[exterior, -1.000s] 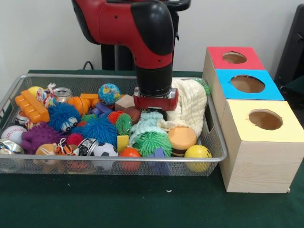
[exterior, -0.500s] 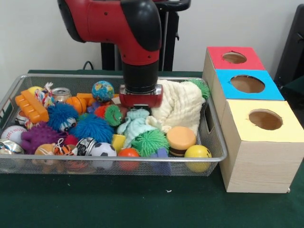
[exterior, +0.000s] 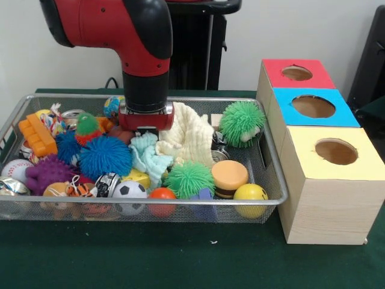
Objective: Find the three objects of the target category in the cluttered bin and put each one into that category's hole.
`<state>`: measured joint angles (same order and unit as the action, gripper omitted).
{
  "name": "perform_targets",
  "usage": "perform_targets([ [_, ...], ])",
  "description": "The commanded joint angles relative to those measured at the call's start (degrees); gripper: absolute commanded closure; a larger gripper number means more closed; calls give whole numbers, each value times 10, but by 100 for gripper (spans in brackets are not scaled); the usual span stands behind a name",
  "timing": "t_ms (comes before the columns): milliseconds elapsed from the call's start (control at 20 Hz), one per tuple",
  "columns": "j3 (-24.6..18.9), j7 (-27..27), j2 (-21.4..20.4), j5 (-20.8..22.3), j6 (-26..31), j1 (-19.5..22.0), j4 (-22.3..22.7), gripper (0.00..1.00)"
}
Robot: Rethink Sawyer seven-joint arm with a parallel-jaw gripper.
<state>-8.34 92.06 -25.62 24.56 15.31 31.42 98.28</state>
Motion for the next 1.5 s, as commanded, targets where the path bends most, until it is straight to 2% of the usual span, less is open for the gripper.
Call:
perform_targets([
  [50, -16, -148, -3, 92, 80, 53, -83, 100],
  [400, -50, -164, -19, 152, 106, 73, -83, 100],
  [550, -49, -136, -23, 162, 103, 78, -85, 100],
  [700, -61, -139, -31, 176, 109, 91, -84, 100],
  [1150, -110, -194, -56, 203, 151, 142, -85, 100],
  [1500, -156, -218, -76, 208, 194, 185, -82, 100],
])
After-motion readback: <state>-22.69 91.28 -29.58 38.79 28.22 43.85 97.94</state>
